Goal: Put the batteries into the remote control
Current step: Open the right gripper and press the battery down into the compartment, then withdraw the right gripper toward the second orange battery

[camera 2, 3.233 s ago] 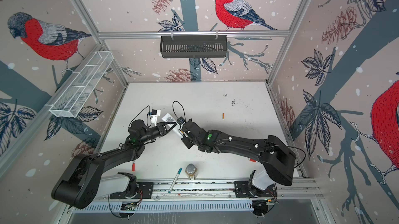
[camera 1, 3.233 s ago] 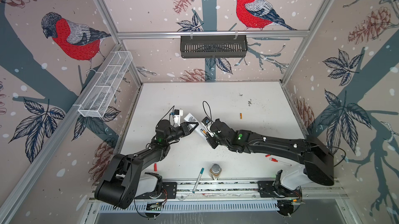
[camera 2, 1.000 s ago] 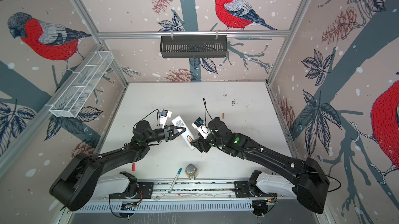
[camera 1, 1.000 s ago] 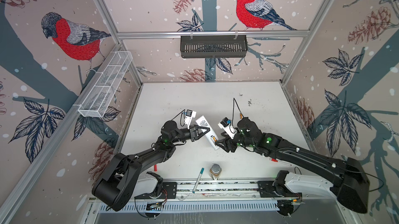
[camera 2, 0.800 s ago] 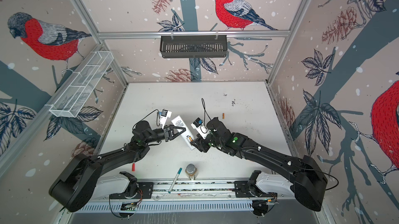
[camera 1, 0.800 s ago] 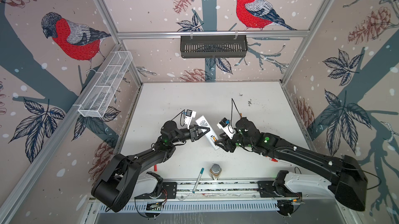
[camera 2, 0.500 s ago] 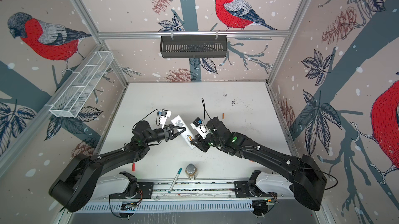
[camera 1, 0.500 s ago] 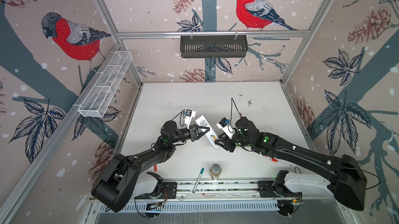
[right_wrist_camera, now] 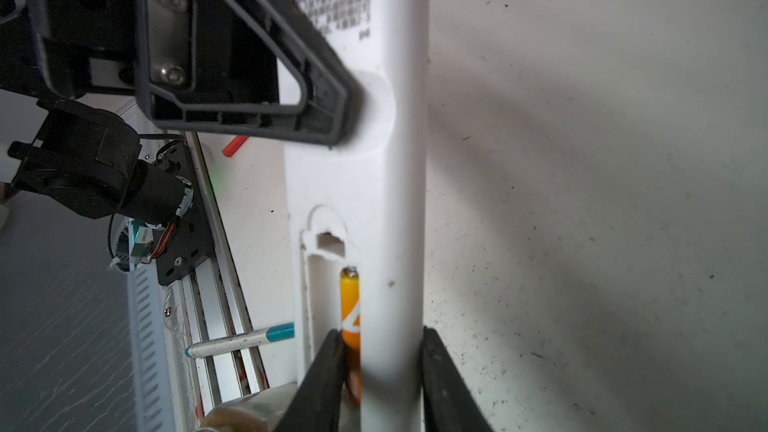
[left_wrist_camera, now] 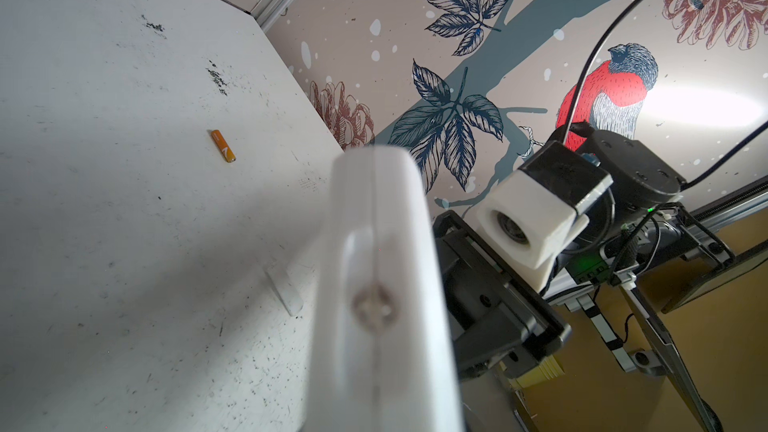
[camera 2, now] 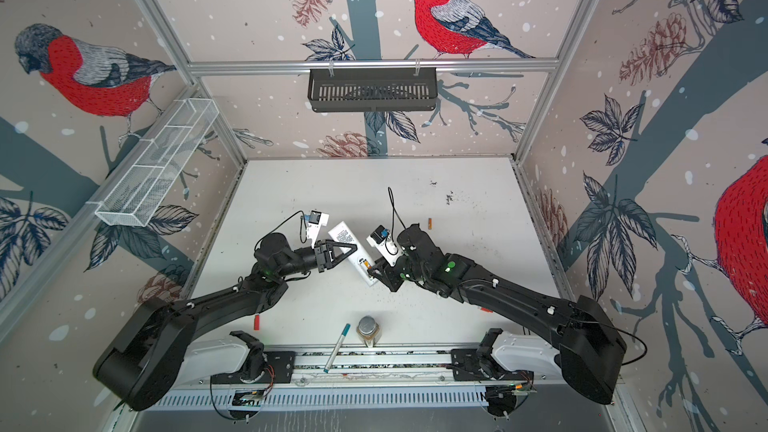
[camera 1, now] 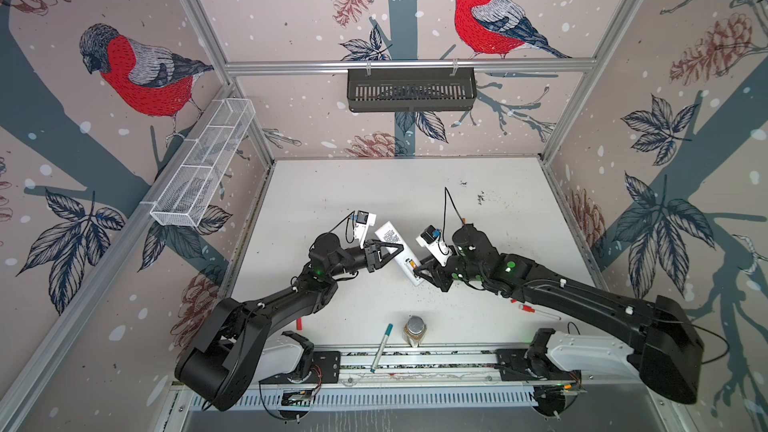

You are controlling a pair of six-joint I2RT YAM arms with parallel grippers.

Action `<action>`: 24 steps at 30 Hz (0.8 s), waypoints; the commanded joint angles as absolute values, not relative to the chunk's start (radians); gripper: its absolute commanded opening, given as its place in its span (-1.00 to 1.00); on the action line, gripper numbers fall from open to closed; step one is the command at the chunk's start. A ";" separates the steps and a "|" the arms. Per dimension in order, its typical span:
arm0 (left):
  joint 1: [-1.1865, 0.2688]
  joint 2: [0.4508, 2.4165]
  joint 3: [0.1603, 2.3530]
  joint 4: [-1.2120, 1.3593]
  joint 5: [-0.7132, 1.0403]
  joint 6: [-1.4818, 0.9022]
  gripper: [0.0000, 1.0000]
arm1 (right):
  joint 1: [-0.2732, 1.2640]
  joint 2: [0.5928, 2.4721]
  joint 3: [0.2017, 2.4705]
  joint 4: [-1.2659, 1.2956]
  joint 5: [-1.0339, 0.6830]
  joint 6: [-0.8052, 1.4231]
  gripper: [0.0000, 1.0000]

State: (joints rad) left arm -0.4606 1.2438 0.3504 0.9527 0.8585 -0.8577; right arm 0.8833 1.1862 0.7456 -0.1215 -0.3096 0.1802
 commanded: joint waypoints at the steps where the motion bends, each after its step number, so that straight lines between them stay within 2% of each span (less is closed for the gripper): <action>1: -0.462 1.236 0.353 0.991 0.899 -0.845 -1.00 | 0.873 1.181 0.746 -0.120 -0.256 0.184 -0.41; 13: -0.461 1.232 0.356 0.966 0.892 -0.830 -1.00 | 0.857 1.179 0.742 -0.116 -0.263 0.183 -0.42; 17: -0.461 1.224 0.363 0.910 0.869 -0.801 -1.00 | 0.849 1.167 0.741 -0.115 -0.269 0.187 -0.06; 24: -0.459 1.131 0.403 0.615 0.703 -0.649 -1.00 | 0.788 1.081 0.716 -0.086 -0.298 0.206 0.54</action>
State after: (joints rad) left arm -0.4610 1.1576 0.3874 0.7311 0.7765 -0.7345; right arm 0.8028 1.1038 0.7246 -0.1131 -0.3054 0.1883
